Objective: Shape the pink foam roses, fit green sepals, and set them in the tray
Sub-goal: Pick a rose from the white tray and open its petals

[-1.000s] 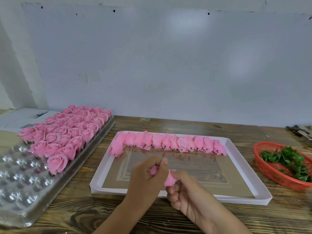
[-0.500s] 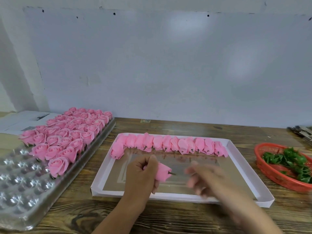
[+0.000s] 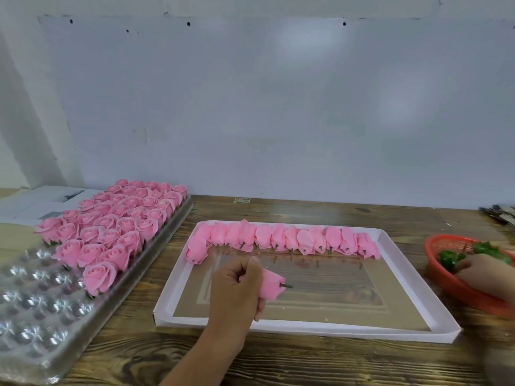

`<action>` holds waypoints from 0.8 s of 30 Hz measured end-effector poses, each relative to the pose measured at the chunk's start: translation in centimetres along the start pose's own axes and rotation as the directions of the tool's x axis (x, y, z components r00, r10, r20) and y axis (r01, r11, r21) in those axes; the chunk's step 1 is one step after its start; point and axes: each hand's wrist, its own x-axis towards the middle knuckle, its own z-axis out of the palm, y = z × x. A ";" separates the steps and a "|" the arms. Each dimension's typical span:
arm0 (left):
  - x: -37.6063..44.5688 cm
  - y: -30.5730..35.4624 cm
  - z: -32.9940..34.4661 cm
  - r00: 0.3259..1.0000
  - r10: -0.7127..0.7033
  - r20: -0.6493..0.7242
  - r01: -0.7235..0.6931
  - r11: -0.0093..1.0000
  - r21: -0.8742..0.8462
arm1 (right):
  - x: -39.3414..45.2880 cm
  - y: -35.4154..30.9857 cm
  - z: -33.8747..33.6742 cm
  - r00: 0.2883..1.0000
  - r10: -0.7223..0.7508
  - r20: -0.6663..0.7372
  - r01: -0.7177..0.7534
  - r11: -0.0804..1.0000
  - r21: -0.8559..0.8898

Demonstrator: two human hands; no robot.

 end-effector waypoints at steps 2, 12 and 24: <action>0.0 0.0 0.1 1.000 0.000 0.006 0.000 1.000 0.005 | 0.7 0.4 0.2 1.000 -0.006 -0.006 0.006 1.000 0.015; 0.1 -0.2 -0.2 1.000 -0.023 0.008 0.023 1.000 -0.008 | 2.8 1.2 -1.0 0.954 0.064 -0.294 0.005 0.974 0.227; 0.1 -0.3 -0.2 0.998 -0.057 -0.004 0.057 0.998 -0.027 | 2.2 2.2 -0.7 0.933 0.077 -0.350 0.025 0.960 0.279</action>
